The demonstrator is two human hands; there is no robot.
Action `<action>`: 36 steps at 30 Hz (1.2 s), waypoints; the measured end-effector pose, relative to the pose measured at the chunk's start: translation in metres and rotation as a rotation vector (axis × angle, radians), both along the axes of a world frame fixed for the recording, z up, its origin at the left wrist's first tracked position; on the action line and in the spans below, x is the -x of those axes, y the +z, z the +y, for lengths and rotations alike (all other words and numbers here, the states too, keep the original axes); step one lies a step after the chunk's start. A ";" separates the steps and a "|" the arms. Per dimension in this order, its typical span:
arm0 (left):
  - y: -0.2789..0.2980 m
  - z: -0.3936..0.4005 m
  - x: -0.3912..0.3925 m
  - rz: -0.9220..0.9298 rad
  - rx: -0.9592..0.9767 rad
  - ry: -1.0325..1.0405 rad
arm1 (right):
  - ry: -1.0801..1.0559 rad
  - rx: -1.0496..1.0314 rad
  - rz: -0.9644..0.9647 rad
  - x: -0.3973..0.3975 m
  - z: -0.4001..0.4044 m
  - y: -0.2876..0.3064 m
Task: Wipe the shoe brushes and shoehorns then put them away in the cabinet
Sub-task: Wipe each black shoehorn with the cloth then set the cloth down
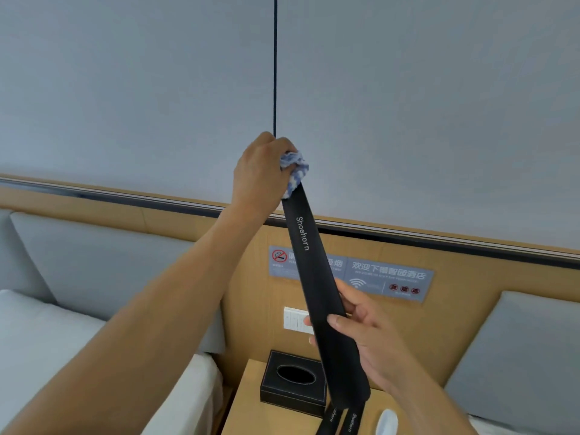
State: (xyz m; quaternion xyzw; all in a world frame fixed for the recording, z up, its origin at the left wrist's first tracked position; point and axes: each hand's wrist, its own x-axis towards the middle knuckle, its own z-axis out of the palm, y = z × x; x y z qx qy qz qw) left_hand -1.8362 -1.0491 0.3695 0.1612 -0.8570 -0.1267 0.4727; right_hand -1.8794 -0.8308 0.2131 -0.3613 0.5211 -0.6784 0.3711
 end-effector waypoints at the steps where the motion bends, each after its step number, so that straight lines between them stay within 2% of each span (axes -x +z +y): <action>1: 0.000 0.005 0.000 0.017 0.029 0.005 | -0.004 0.010 -0.011 0.000 0.000 0.001; 4: -0.012 0.024 0.001 0.014 0.041 -0.058 | -0.034 0.019 -0.012 0.003 0.000 0.005; 9: -0.054 0.057 -0.001 -0.116 -0.089 -0.291 | -0.104 0.033 -0.054 0.009 -0.001 0.007; 15: -0.098 0.088 -0.020 -0.122 0.084 -0.328 | -0.179 0.079 -0.069 0.015 -0.001 0.007; 21: -0.100 0.084 -0.033 -0.209 0.194 -0.424 | 0.005 0.247 -0.362 0.018 0.002 0.017; 31: -0.094 0.065 -0.035 -0.333 0.333 -0.480 | -0.168 -0.079 -0.360 0.036 -0.009 0.043; 36: -0.098 0.051 -0.039 -0.406 0.307 -0.478 | -0.212 -0.065 -0.519 0.040 -0.014 0.041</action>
